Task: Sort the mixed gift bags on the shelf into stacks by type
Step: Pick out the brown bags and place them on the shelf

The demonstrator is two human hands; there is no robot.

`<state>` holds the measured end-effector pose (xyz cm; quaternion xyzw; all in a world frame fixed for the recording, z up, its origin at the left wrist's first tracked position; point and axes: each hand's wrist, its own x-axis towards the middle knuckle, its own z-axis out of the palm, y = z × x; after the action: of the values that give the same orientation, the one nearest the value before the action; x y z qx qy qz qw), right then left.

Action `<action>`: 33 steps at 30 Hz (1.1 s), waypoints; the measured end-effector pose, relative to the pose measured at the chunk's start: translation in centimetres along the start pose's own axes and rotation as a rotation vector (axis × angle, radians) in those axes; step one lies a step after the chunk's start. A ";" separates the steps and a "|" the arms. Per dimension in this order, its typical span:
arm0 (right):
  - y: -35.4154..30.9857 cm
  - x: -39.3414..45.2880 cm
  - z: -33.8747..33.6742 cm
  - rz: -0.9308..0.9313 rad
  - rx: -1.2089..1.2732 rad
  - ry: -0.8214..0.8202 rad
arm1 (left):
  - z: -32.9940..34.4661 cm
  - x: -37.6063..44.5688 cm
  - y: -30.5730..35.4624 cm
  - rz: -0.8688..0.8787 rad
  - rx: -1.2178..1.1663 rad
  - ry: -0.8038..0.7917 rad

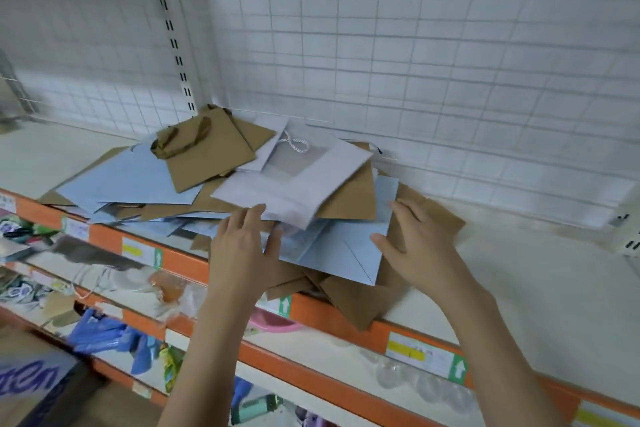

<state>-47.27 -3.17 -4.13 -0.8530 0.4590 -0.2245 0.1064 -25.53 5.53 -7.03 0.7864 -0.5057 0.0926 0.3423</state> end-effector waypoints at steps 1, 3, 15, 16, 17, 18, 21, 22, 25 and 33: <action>-0.4 0.7 0.2 -0.011 0.002 0.001 | -0.2 0.6 -0.1 0.002 -0.005 0.014; -1.2 2.0 0.7 -0.045 0.010 0.014 | -0.6 1.8 -1.1 0.013 -0.008 0.042; -11.0 12.1 7.3 -0.078 -0.027 0.080 | -3.2 10.0 -14.2 -0.147 0.025 0.070; -11.9 12.8 8.0 -0.061 -0.026 0.091 | -3.2 11.1 -15.5 -0.140 0.023 0.048; -12.9 13.5 8.7 -0.039 -0.025 0.102 | -3.2 12.2 -16.9 -0.131 0.024 0.022; -13.8 14.2 9.4 -0.018 -0.022 0.117 | -3.3 13.3 -18.1 -0.122 0.022 0.000; -16.5 16.0 11.4 0.034 -0.019 0.148 | -3.7 15.9 -20.7 -0.152 -0.038 -0.053; -17.2 16.4 12.0 0.049 -0.020 0.156 | -3.7 16.6 -21.1 -0.159 -0.050 -0.084; -18.6 17.0 12.9 0.103 -0.035 0.169 | -3.2 18.4 -20.8 -0.155 -0.062 -0.197; -19.1 17.8 13.0 0.176 -0.130 0.181 | -1.6 20.7 -18.8 -0.193 -0.271 -0.272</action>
<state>-18.47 -7.62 -3.02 -0.7908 0.5534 -0.2600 0.0286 0.70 -3.79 -4.04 0.7832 -0.4775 -0.1167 0.3808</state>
